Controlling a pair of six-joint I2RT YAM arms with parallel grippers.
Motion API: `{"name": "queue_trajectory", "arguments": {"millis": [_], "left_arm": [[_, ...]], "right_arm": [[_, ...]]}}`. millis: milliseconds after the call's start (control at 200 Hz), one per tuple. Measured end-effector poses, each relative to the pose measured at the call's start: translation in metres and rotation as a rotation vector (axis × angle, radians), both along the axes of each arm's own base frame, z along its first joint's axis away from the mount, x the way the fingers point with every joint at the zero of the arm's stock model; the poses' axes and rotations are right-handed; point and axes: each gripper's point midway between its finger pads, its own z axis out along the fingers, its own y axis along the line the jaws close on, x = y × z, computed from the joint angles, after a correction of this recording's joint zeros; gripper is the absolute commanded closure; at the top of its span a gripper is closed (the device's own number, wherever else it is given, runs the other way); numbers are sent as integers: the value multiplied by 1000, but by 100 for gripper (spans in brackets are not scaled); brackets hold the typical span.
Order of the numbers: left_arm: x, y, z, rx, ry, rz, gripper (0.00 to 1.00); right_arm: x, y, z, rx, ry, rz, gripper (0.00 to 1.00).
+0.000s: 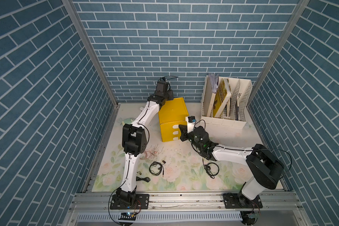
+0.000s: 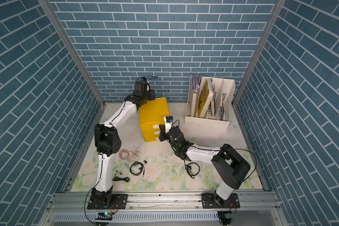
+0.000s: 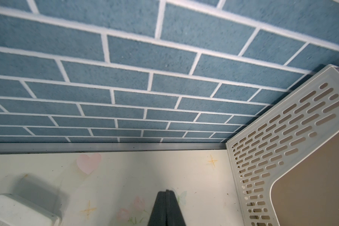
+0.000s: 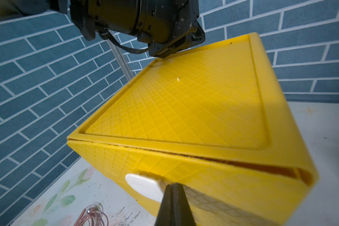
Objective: Place the wired earphones into the drawer by color
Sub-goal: Close the drawer in the storage box.
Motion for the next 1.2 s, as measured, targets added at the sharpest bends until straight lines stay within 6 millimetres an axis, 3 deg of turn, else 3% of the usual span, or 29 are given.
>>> {"name": "queue_trajectory", "arguments": {"millis": [300, 490, 720, 815, 995, 1060, 1200], "left_arm": [[-4, -3, 2, -28, -26, -26, 94], [-6, -3, 3, -40, -26, -26, 93], [-6, -2, 3, -50, -22, -19, 92], [-6, -2, 3, -52, -21, -17, 92], [-6, -1, 3, -56, -20, -17, 92], [-6, -1, 3, -57, -19, -17, 92], [-6, -1, 3, -61, -18, -17, 92]], "right_arm": [[5, 5, -2, 144, 64, 2, 100], [-8, -5, -7, 282, 130, 17, 100], [-39, -32, -47, 486, 309, 30, 48], [-39, -29, -61, 589, 370, 42, 44], [-36, -16, -117, 664, 557, 11, 37], [-34, -10, -118, 695, 576, 15, 35], [-29, 7, -97, 779, 562, 62, 32]]}}
